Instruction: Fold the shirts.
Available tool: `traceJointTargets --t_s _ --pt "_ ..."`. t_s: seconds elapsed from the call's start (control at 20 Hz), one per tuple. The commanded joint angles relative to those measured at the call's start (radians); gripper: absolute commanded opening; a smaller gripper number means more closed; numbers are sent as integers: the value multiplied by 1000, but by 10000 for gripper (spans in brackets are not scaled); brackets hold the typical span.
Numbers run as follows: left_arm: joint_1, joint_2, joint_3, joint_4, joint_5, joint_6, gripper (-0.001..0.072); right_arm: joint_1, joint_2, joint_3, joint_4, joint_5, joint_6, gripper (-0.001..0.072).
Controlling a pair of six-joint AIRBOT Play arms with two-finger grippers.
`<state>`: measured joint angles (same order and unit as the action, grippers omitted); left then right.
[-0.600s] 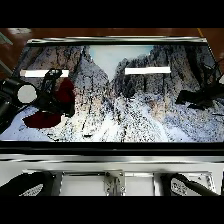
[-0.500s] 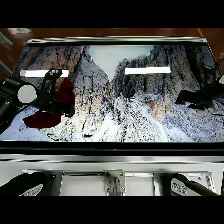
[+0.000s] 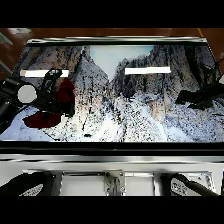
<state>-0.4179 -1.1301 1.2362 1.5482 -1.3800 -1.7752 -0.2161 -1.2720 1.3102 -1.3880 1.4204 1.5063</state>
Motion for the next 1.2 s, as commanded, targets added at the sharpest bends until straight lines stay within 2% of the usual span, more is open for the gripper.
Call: traceJointTargets --t_s 0.0,0.2,0.35,0.5,0.6,0.75,0.9,1.0,1.15 --pt "0 1 0 0 0 0 716 1 -1 0 0 0 0 688" --pt "0 1 0 0 1 0 716 1 -1 0 3 -34 1 688" --pt "0 -6 0 -5 92 -4 716 1 -1 0 2 -47 1 688" --pt "0 -31 0 -44 95 10 717 1 -1 0 2 -48 1 688" --pt "20 -66 0 63 118 -19 717 1 -1 -1 2 -48 -1 688" --pt "185 -178 47 100 142 -21 719 1 -1 0 0 -69 -26 688" --pt "357 -343 168 84 142 23 719 1 -1 -1 1 -90 -26 688" --pt "422 -459 239 10 142 80 719 1 -1 -1 0 -98 -26 688" --pt "461 -609 299 -22 142 103 719 1 -1 -1 0 -97 -26 688"
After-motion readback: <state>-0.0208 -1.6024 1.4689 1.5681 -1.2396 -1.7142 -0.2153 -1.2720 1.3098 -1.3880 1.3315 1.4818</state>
